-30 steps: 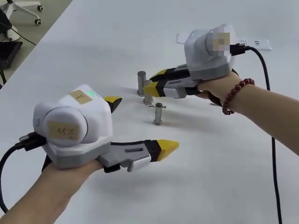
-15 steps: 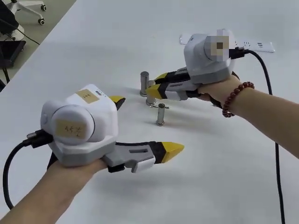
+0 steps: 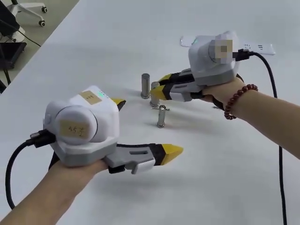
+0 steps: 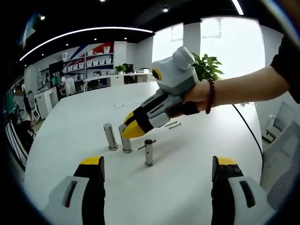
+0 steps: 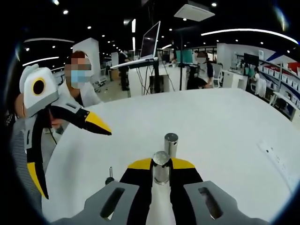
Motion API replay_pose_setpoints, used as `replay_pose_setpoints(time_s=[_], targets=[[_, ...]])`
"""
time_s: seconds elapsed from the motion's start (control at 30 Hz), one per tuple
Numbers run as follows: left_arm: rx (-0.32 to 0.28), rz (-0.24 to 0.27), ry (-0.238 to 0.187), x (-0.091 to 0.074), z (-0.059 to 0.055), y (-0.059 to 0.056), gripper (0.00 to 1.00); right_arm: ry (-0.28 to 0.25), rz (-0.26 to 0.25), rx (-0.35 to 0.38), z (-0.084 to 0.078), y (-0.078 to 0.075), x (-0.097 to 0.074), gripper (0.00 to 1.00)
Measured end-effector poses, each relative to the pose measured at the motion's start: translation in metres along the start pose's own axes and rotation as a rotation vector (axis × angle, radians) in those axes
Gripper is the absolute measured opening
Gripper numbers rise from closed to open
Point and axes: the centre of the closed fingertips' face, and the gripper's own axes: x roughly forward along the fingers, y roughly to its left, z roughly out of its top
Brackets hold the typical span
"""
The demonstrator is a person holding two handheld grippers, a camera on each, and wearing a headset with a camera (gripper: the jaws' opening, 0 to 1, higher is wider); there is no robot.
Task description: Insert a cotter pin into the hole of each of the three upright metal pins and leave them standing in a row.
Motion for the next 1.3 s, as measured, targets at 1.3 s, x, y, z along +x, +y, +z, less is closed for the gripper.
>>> replay_pose_setpoints(time_s=[1.3], targets=[[0.036, -0.017, -0.004, 0.003, 0.005, -0.006, 0.95, 0.030, -0.074, 0.000, -0.035, 0.023, -0.093, 0.07]])
